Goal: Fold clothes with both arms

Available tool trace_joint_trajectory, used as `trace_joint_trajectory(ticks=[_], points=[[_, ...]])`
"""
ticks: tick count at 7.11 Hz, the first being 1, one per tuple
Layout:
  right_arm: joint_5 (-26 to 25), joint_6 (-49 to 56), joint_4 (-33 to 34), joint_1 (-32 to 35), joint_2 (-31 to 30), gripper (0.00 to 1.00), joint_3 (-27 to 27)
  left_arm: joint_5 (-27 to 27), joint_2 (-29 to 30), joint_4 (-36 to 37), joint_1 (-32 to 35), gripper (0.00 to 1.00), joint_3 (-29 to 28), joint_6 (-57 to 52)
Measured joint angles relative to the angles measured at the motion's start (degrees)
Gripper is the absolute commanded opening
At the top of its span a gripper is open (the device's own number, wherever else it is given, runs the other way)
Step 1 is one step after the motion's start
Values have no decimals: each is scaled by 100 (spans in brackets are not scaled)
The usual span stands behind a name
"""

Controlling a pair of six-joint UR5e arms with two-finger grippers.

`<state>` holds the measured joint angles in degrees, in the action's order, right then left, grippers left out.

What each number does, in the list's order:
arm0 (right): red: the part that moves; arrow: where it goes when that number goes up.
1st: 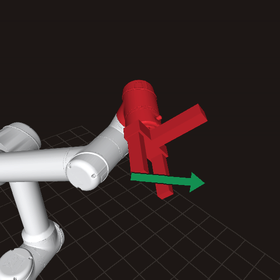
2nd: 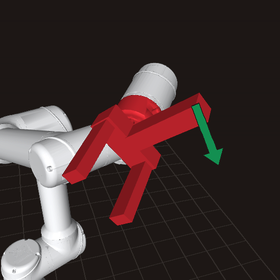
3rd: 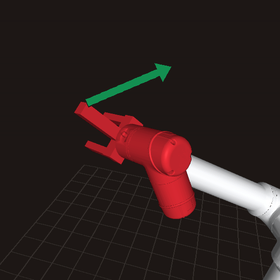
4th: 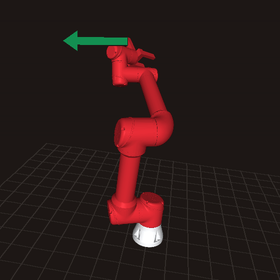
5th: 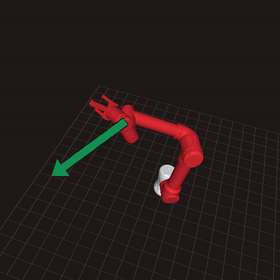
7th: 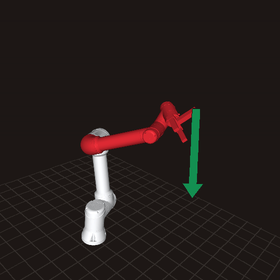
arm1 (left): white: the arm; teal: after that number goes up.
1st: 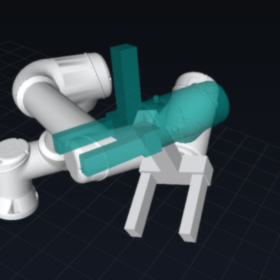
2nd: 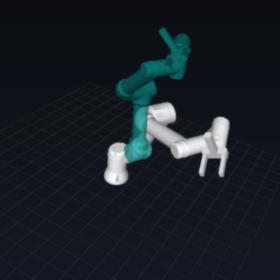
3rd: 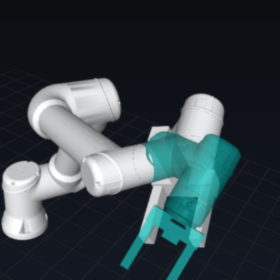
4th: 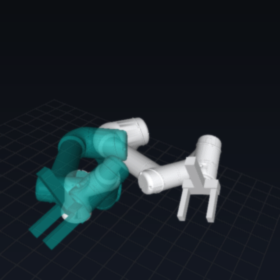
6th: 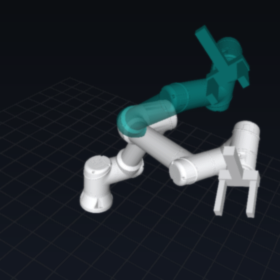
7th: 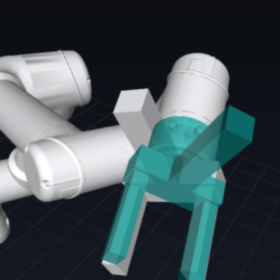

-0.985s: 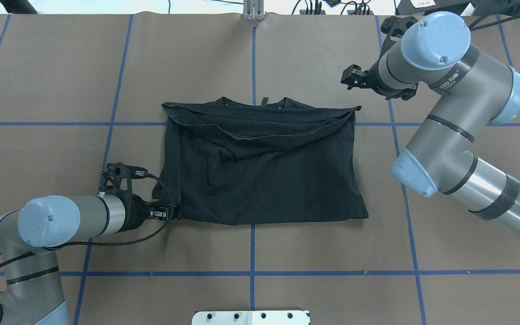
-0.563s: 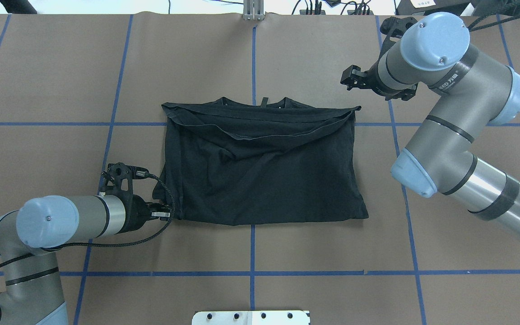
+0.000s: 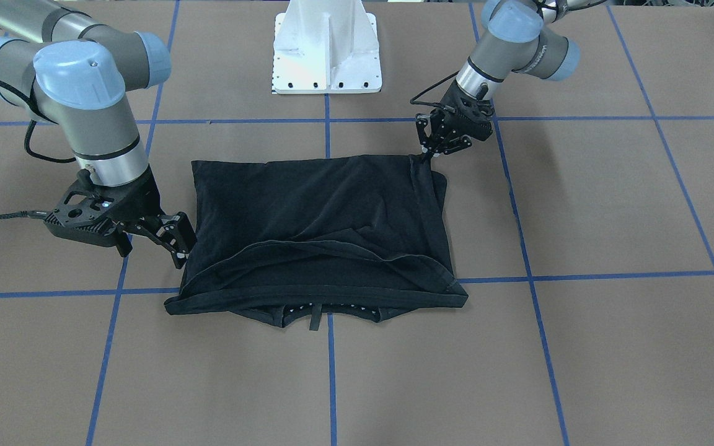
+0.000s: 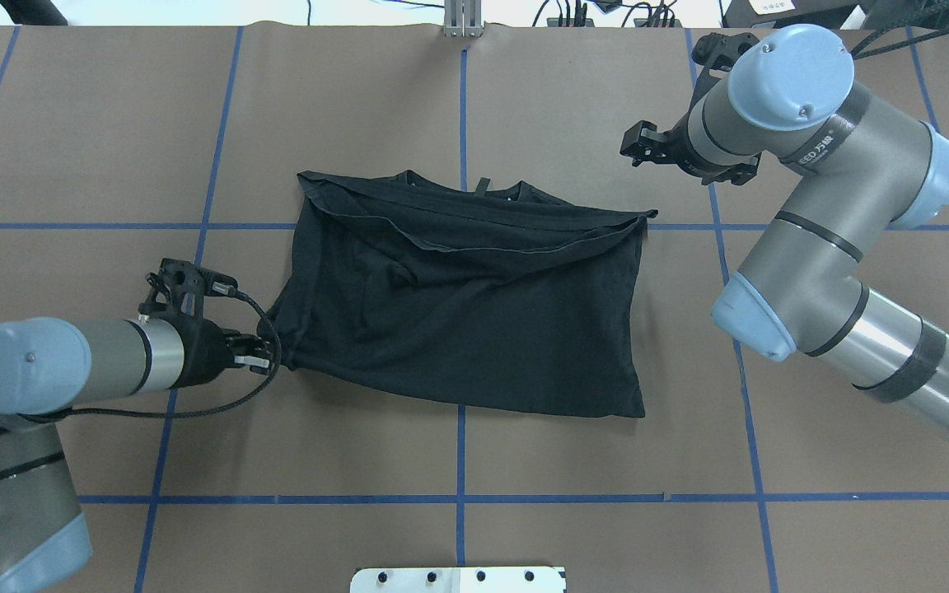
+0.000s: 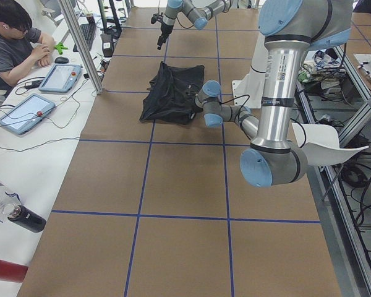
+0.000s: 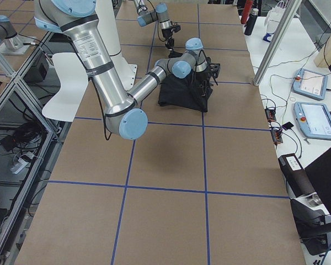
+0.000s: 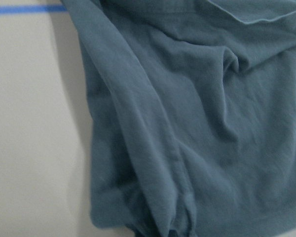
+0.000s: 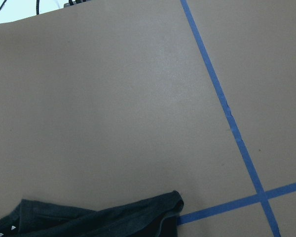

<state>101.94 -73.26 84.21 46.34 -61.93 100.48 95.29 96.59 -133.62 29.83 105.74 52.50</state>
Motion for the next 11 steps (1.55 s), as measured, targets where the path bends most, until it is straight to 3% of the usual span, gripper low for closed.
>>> trace_joint_trajectory(ticks=[2, 4, 5, 6, 7, 9, 11], points=[[1, -1, -1, -11, -1, 100, -7, 35, 588, -31, 1170, 0, -1106, -1279], [0, -11, -1, -27, 14, 100, 8, 85, 2047, -153, 1975, 0, -3124, -1986], [-5, -21, -1, -35, 29, 100, 12, 103, 2713, -391, 2187, 20, -4123, -2123], [-7, -41, -1, -51, 50, 100, 15, 155, 3145, -611, 2342, 99, -4808, -2216], [-11, -70, -3, -78, 78, 100, 12, 285, 3282, -819, 2465, 100, -5052, -2295], [-55, -276, -52, -188, 258, 100, -153, 846, 3086, -1212, 2696, 100, -4847, -2399], [-229, -1027, -611, -399, 1013, 98, -1226, 1415, 2601, -1295, 2847, 100, -4219, -2410]])
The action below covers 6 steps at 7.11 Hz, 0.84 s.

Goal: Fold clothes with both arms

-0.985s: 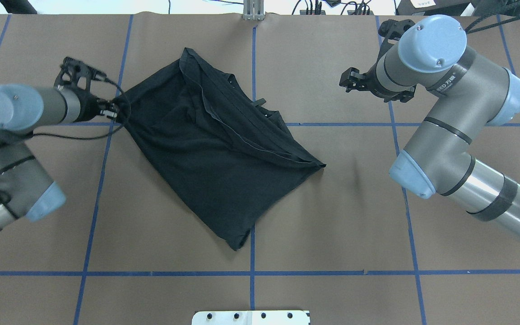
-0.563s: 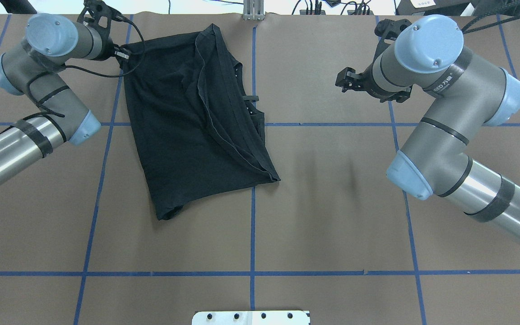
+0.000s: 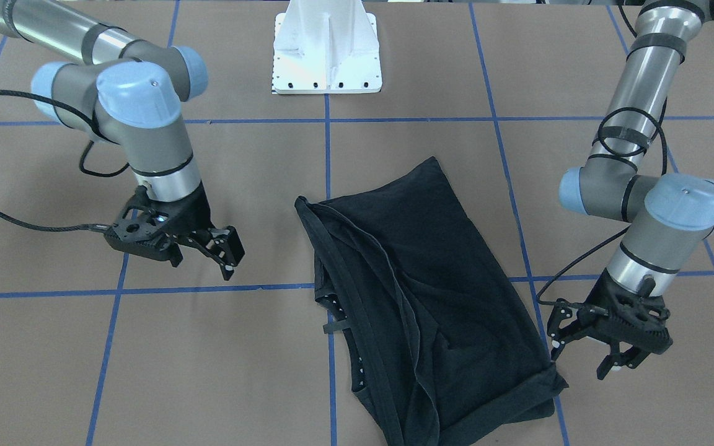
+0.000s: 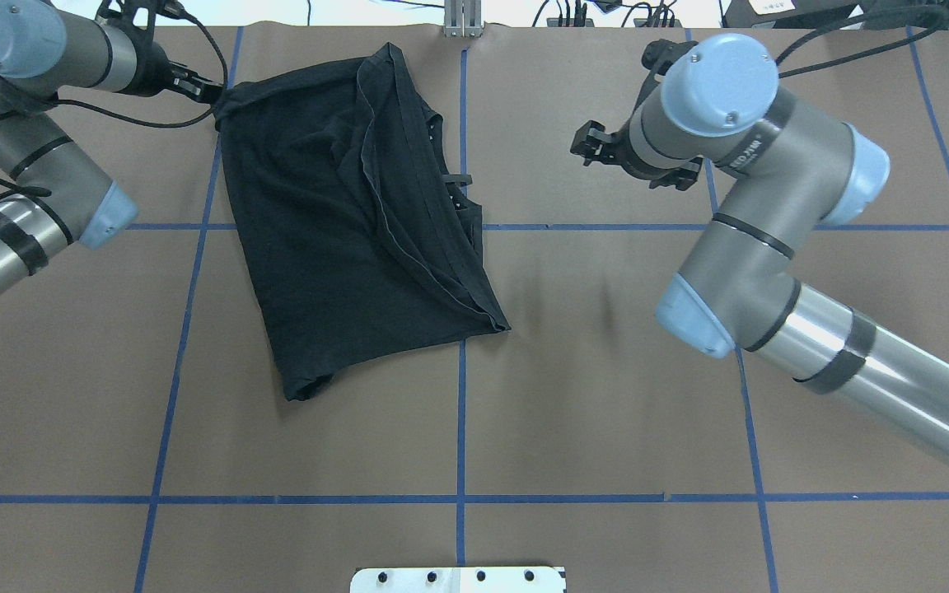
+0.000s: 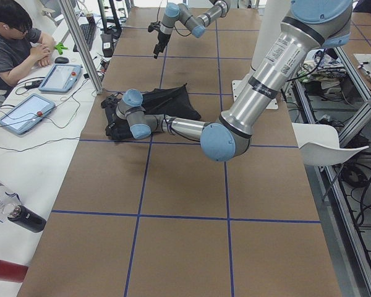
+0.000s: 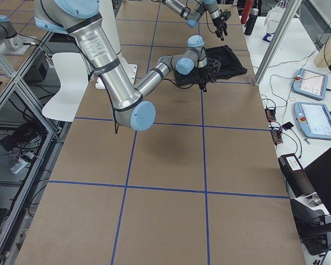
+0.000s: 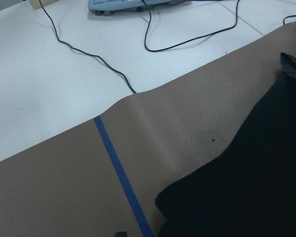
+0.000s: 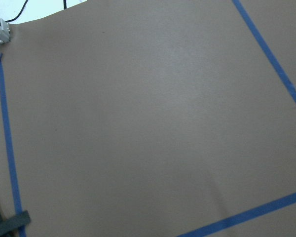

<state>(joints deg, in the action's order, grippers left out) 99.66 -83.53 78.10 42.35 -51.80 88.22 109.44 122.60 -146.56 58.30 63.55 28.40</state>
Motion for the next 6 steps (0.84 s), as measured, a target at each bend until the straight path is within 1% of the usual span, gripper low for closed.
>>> trace_joint_trajectory(ticks=[1, 2, 3, 4, 6], points=[[-186, -331, -279, -162, 518, 98, -682, 80, -198, -10, 21, 100, 257, 21], [-325, -475, -304, -297, 941, 98, -1089, 103, -285, -22, 27, 100, 364, 51], [-389, -485, -122, -426, 1220, 98, -1200, 107, -318, -29, 29, 100, 403, 68], [-433, -307, 135, -593, 1444, 94, -1202, 108, -328, -35, 31, 100, 416, 77], [-722, 682, 798, -1056, 1752, 77, -1054, 104, -333, -36, 31, 100, 415, 91]])
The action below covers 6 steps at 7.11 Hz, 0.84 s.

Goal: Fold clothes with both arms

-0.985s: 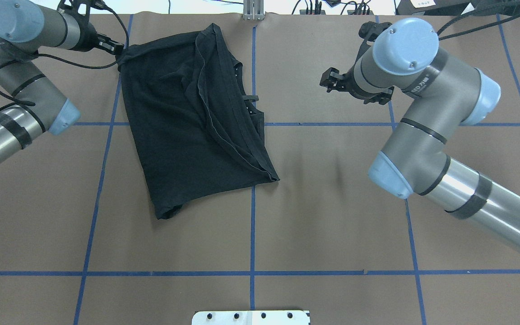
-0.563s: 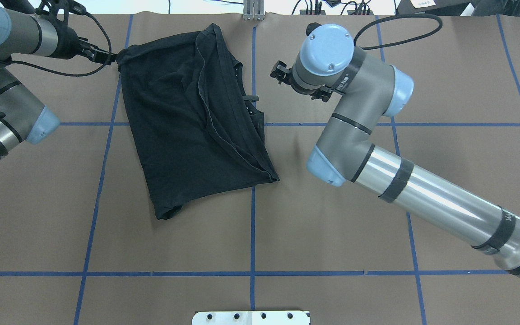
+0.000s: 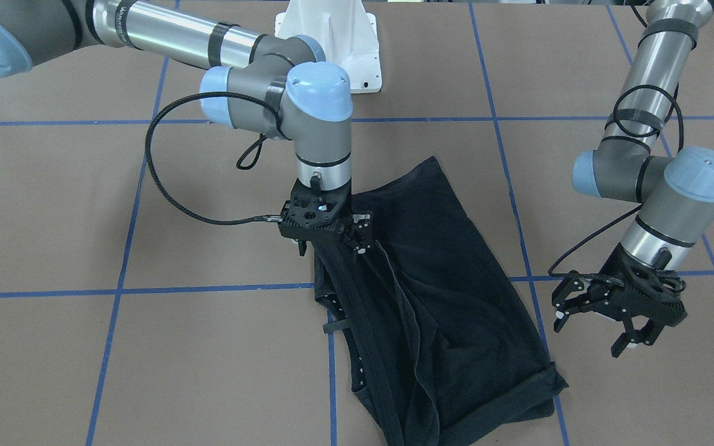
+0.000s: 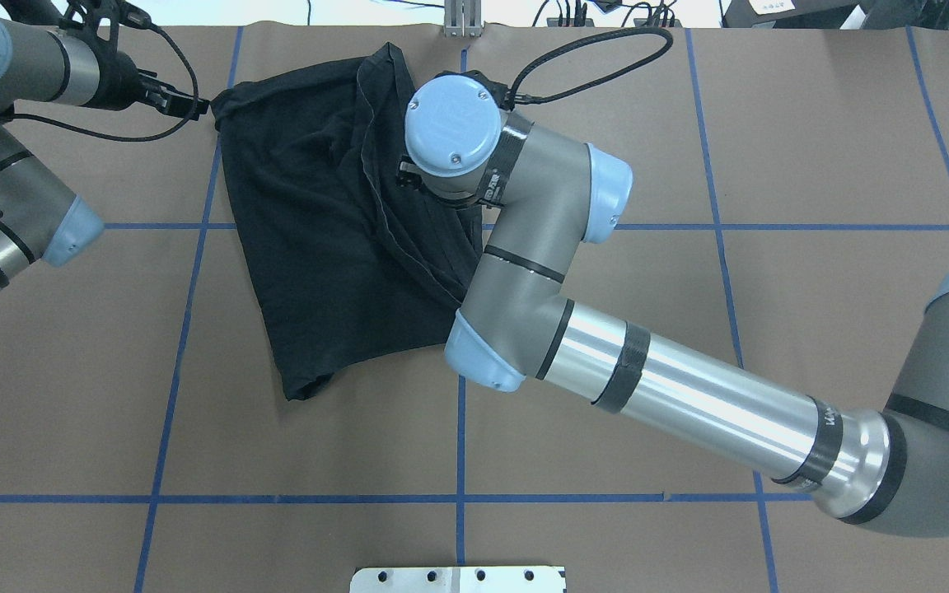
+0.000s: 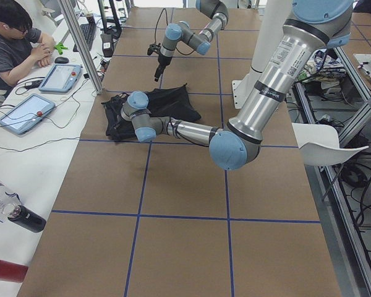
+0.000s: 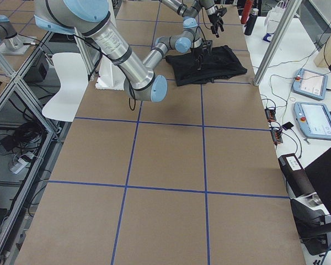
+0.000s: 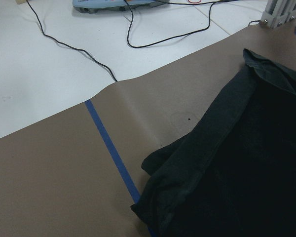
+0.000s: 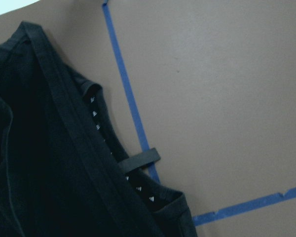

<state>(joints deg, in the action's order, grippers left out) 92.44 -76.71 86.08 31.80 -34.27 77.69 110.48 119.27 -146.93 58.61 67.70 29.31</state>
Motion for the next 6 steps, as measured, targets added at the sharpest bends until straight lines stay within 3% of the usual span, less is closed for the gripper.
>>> trace_joint_trajectory(ticks=[4, 6], points=[[-365, 1927, 265, -626, -181, 61, 161, 0, -8, 2, 0, 100, -2, 7], [-417, 2284, 176, -756, -268, 29, 165, 0, -19, -2, 1, 100, -3, 7]])
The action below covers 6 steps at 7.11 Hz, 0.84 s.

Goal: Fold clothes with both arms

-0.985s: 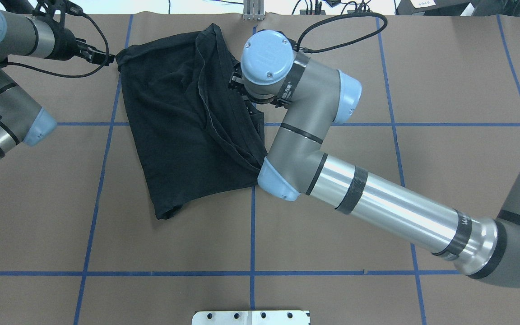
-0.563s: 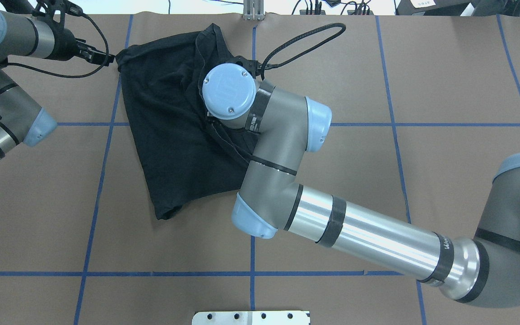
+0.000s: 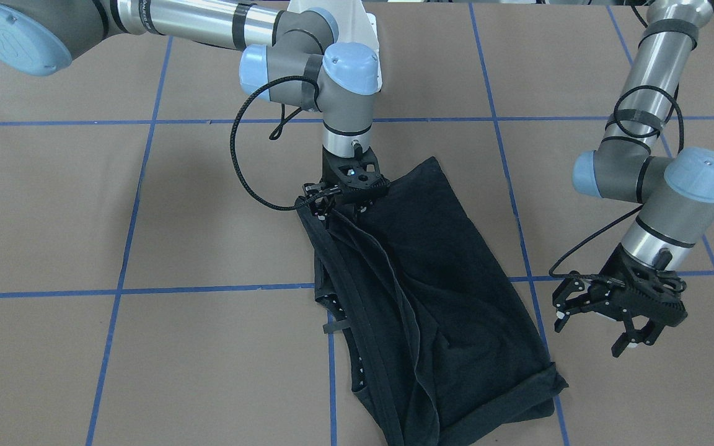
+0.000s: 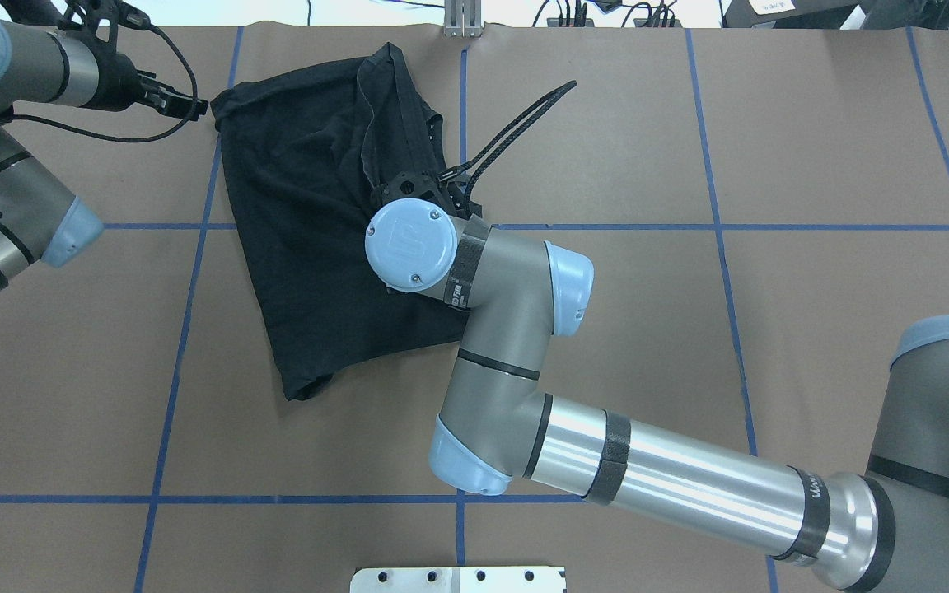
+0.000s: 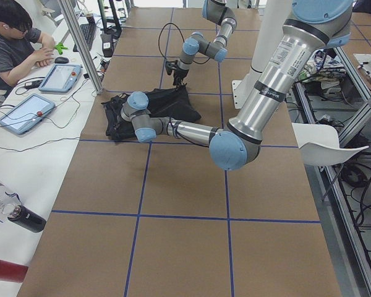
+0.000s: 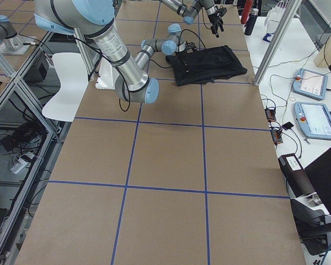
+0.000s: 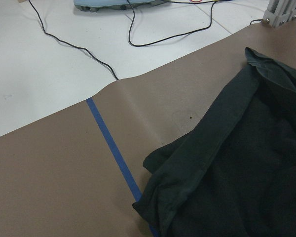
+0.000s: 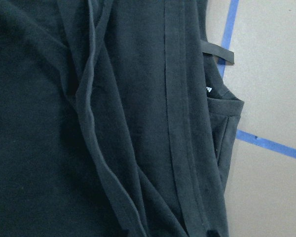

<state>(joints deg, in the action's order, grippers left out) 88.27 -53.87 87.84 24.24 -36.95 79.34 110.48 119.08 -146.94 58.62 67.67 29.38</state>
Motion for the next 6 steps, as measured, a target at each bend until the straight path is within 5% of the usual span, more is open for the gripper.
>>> trace_joint_trajectory(ticks=[3, 6], points=[[-6, 43, -37, -55, -26, 0, 12, -6, -31, -1, 0, 100, 0, 5], [-3, 2, -38, -51, -121, 0, 162, -3, -33, -1, 0, 100, 5, 7]])
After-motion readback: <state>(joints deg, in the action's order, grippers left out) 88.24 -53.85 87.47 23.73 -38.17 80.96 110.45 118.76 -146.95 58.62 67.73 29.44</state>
